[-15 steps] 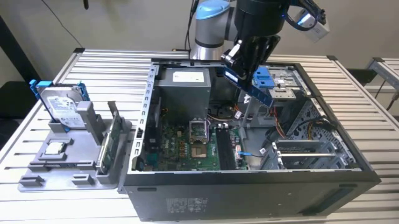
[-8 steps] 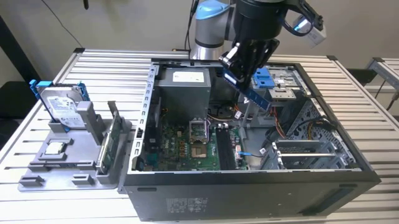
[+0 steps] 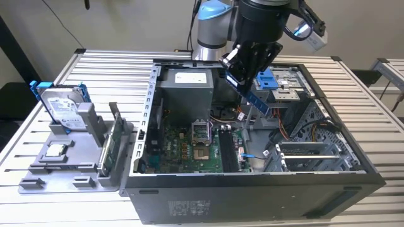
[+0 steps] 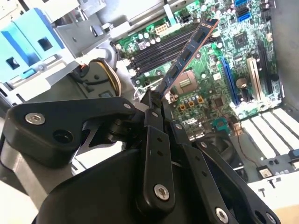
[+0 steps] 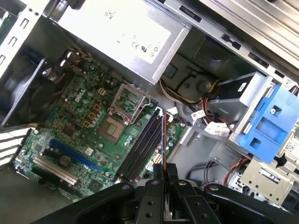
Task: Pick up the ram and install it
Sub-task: 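Insert the ram into the slot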
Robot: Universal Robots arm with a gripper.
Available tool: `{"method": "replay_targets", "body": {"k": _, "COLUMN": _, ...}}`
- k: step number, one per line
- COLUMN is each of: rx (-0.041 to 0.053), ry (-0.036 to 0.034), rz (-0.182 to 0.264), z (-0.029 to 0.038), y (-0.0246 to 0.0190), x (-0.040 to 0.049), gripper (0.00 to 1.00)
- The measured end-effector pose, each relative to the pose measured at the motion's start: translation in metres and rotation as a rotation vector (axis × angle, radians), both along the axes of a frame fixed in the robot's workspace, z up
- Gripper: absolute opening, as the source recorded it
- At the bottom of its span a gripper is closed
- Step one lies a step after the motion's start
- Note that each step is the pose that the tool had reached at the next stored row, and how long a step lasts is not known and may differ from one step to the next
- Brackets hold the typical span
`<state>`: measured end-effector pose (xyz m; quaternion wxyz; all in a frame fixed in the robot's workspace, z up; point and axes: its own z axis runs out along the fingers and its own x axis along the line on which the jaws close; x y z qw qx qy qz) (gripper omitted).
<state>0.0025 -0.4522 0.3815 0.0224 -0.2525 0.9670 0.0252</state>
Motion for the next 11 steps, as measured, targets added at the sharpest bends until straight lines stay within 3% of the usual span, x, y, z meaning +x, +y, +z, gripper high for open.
{"method": "replay_targets", "body": {"k": 11, "rx": 0.0001, "ry": -0.0001, "rz": -0.198, "z": -0.0055, "y": 0.0, "x": 0.0, "gripper": 0.14}}
